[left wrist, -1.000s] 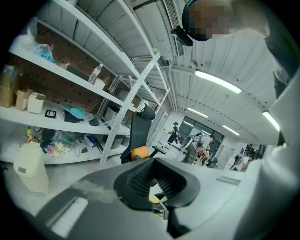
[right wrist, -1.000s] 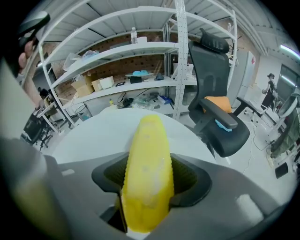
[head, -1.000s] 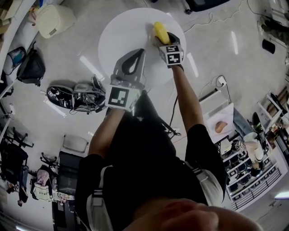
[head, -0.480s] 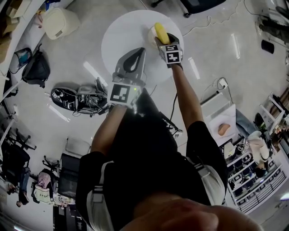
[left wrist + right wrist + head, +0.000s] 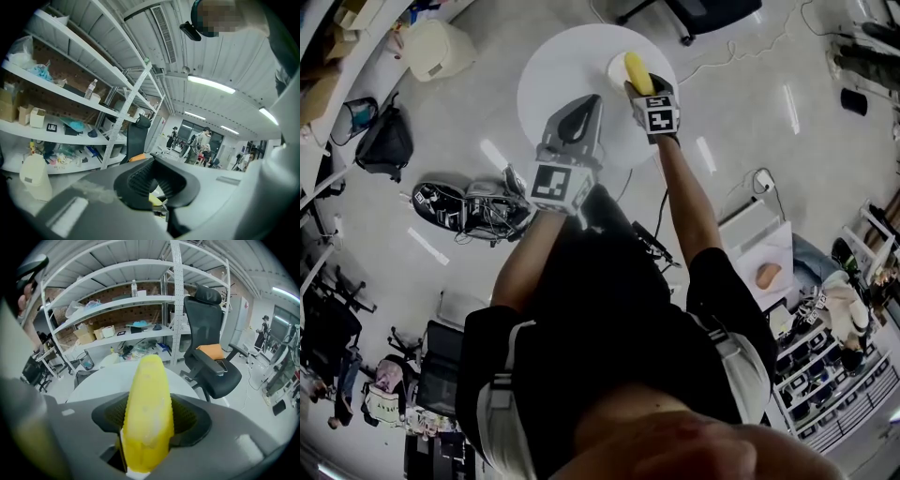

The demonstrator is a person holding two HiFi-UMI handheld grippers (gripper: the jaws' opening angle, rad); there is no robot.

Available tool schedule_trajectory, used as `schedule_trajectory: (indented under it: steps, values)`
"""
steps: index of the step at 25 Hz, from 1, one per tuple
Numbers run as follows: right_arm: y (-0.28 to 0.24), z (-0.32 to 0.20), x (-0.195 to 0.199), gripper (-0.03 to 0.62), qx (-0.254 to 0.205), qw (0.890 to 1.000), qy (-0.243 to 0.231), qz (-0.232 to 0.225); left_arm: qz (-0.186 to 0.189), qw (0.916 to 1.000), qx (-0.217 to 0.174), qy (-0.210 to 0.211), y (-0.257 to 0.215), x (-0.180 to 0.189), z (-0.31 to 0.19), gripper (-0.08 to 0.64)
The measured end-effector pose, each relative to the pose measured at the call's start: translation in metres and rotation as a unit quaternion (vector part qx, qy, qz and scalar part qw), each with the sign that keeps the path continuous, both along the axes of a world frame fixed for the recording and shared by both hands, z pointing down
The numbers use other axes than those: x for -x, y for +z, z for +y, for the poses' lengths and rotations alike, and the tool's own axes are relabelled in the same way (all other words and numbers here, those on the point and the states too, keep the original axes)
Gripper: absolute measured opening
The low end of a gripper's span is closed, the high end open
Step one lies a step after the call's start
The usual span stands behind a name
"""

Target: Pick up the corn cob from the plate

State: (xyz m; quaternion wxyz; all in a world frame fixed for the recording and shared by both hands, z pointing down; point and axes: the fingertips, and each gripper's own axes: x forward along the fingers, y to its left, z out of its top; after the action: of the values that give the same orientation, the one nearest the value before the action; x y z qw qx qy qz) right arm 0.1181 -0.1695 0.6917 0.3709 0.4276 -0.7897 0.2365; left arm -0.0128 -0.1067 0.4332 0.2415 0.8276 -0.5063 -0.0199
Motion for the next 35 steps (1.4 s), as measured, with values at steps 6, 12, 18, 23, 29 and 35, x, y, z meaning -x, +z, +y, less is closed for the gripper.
schedule_trajectory:
  steps: [6,12,18,23,29,35]
  values:
    - [-0.016,0.017,-0.003,0.262,-0.005,1.000,0.007,-0.006,-0.012,0.9995,-0.029,0.008,-0.017,-0.007,0.018,0.000]
    - [-0.031,0.029,-0.002,0.262,-0.015,1.000,0.012,-0.008,-0.007,0.9988,-0.049,0.008,-0.035,-0.009,0.027,0.000]
    - [-0.051,0.040,-0.003,0.262,-0.026,0.999,0.017,-0.015,-0.004,0.9975,-0.070,0.002,-0.058,-0.010,0.031,0.000]
    - [-0.072,0.051,-0.003,0.262,-0.038,0.999,0.023,-0.017,-0.003,0.9965,-0.083,0.002,-0.077,-0.009,0.038,0.000]
    - [-0.095,0.065,-0.004,0.262,-0.051,0.998,0.026,-0.021,-0.004,0.9956,-0.093,0.009,-0.088,-0.016,0.047,0.000]
    - [-0.111,0.078,-0.005,0.262,-0.061,0.997,0.032,-0.027,-0.008,0.9947,-0.102,0.011,-0.097,-0.015,0.054,0.000]
